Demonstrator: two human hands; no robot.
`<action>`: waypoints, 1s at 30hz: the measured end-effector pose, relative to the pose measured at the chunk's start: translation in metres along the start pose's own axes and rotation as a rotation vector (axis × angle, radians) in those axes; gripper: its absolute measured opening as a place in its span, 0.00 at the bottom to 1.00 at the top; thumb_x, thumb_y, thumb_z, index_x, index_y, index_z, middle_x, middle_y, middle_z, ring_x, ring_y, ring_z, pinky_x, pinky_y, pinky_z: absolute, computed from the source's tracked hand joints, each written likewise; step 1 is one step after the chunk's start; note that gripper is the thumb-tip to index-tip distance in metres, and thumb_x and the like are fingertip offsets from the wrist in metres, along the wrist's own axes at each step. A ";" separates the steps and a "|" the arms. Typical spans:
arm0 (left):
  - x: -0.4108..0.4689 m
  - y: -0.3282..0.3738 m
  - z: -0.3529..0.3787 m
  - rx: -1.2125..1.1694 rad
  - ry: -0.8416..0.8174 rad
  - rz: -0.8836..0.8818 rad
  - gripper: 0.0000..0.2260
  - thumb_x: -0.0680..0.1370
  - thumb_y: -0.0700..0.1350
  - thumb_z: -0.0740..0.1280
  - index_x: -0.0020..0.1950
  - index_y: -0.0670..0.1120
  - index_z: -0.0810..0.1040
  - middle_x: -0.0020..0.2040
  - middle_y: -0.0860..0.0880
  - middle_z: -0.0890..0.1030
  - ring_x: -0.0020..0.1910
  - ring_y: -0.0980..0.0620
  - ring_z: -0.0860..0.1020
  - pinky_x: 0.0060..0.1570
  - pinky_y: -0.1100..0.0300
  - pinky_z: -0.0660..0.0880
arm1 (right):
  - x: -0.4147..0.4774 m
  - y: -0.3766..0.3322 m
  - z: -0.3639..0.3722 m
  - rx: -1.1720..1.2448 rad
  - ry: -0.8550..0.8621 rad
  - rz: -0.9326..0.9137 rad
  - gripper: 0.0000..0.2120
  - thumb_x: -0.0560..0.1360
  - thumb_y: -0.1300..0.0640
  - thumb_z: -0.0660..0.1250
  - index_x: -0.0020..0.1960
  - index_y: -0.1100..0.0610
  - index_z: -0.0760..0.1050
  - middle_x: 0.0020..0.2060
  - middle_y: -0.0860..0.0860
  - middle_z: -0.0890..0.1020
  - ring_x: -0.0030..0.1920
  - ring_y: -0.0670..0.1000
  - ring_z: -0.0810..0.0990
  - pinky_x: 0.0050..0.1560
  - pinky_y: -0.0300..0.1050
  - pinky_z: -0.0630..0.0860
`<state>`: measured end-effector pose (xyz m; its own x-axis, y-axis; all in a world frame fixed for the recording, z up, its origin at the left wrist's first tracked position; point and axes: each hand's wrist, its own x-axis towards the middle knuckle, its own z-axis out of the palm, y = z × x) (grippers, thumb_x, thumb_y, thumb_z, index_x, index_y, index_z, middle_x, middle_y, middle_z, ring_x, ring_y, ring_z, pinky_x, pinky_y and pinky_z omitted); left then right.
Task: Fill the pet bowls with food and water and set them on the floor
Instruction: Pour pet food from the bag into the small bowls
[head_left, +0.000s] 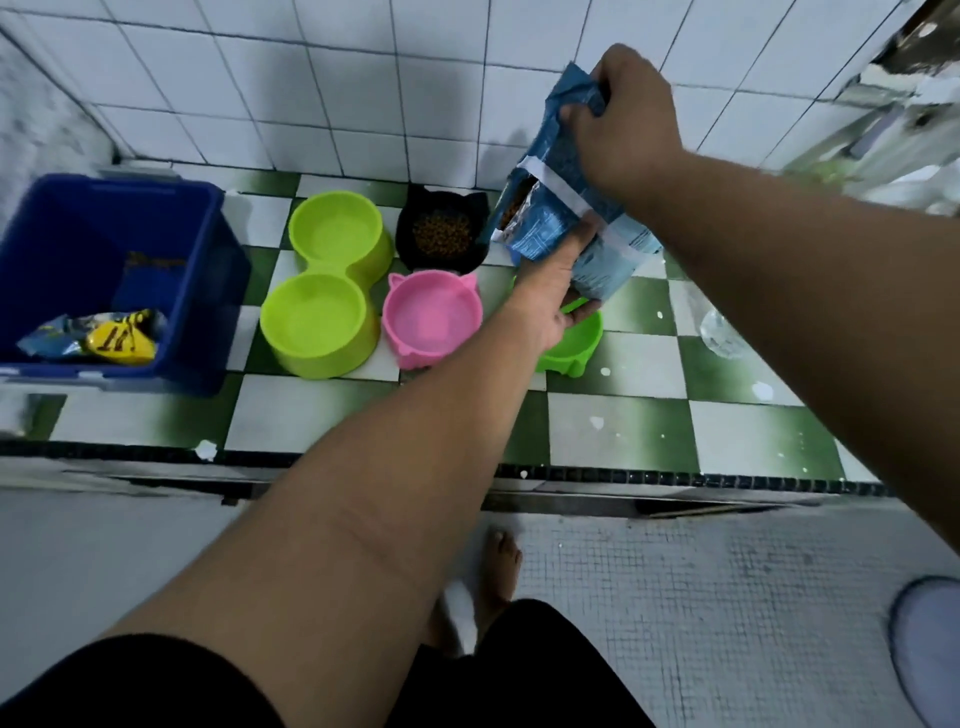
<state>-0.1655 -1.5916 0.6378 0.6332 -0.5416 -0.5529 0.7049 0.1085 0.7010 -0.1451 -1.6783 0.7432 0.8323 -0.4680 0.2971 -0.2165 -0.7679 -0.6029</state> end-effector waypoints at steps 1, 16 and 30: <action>-0.006 -0.004 -0.007 -0.011 0.005 -0.009 0.27 0.65 0.61 0.77 0.58 0.51 0.76 0.55 0.48 0.81 0.61 0.42 0.79 0.60 0.44 0.80 | -0.007 -0.005 0.006 0.001 -0.024 -0.013 0.09 0.79 0.58 0.64 0.47 0.57 0.64 0.35 0.42 0.64 0.34 0.39 0.62 0.31 0.26 0.63; -0.008 -0.045 -0.046 -0.270 0.104 -0.077 0.27 0.77 0.57 0.73 0.72 0.46 0.74 0.69 0.42 0.77 0.65 0.39 0.77 0.53 0.46 0.82 | -0.029 -0.020 0.077 -0.092 -0.278 -0.161 0.08 0.79 0.57 0.63 0.46 0.54 0.64 0.43 0.50 0.70 0.45 0.51 0.69 0.40 0.40 0.63; -0.002 -0.044 -0.058 -0.329 0.094 -0.048 0.27 0.78 0.57 0.72 0.71 0.44 0.73 0.68 0.39 0.78 0.64 0.36 0.79 0.43 0.48 0.84 | -0.027 -0.031 0.091 -0.057 -0.322 -0.197 0.08 0.78 0.57 0.65 0.49 0.55 0.65 0.47 0.51 0.72 0.45 0.50 0.70 0.44 0.43 0.68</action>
<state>-0.1787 -1.5468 0.5822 0.6128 -0.4747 -0.6318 0.7902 0.3559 0.4990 -0.1147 -1.6026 0.6865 0.9765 -0.1548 0.1499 -0.0572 -0.8569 -0.5123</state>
